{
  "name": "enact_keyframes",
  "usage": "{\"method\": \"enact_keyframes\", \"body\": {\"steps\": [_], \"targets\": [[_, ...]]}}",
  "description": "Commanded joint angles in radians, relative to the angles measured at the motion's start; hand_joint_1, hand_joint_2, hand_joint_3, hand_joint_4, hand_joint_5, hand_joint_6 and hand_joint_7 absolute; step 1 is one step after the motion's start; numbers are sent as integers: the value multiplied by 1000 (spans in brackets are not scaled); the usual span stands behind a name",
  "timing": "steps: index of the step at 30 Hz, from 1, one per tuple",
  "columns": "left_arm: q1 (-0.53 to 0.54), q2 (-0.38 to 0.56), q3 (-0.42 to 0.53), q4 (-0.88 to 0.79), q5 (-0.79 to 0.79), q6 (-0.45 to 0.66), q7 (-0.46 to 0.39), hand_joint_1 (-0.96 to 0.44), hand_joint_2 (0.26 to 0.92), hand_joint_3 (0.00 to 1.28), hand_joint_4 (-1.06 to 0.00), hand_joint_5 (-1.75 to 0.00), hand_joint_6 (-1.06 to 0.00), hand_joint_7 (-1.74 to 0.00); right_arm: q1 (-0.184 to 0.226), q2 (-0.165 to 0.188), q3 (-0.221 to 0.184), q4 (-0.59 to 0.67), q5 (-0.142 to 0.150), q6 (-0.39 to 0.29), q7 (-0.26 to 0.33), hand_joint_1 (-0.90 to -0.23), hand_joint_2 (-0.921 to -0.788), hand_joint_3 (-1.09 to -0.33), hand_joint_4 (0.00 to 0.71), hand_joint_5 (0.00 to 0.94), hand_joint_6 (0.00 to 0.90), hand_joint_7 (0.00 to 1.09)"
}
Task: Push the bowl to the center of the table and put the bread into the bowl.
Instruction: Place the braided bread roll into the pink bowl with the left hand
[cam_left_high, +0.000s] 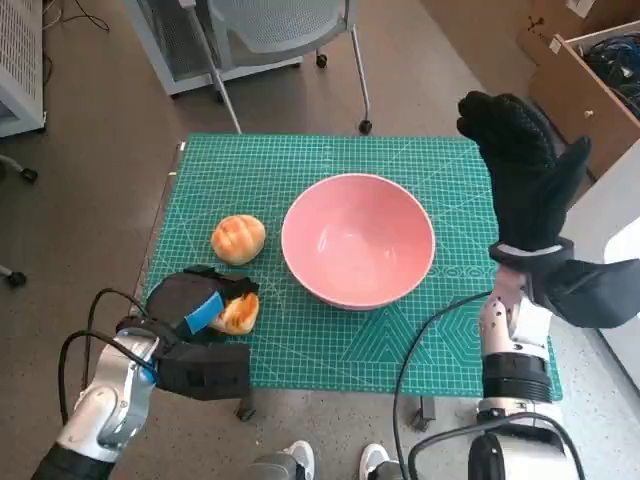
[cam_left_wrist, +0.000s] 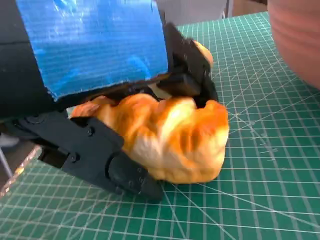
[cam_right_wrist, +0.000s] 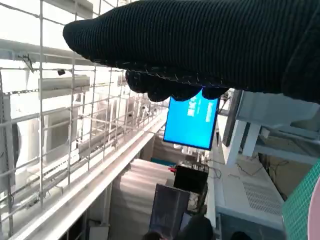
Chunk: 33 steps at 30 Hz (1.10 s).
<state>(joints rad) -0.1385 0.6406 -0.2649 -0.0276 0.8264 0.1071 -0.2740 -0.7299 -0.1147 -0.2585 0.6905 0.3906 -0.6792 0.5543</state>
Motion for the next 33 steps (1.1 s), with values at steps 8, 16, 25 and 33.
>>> {"method": "enact_keyframes", "body": {"steps": [8,16,25,33], "targets": [[49,37,62,-141,-90,23,-141,4,901,44,-745,-1196,-716,-991,26,1,0,8,1,5,10,-522,-921,-609,277,1,143,407],[54,39,159,-309,-198,40,-224,4,907,44,-727,-1182,-699,-1043,26,-1,-2,6,4,6,13,-524,-921,-609,277,1,144,407],[-36,15,221,-411,-283,54,-250,4,910,28,-737,-1160,-715,-1030,16,0,-6,32,4,-4,16,-522,-921,-608,277,1,145,408],[-200,-45,190,-395,-305,45,-217,4,908,21,-737,-1130,-732,-1044,9,4,-6,46,-1,-11,13,-517,-921,-607,282,3,151,408]]}}
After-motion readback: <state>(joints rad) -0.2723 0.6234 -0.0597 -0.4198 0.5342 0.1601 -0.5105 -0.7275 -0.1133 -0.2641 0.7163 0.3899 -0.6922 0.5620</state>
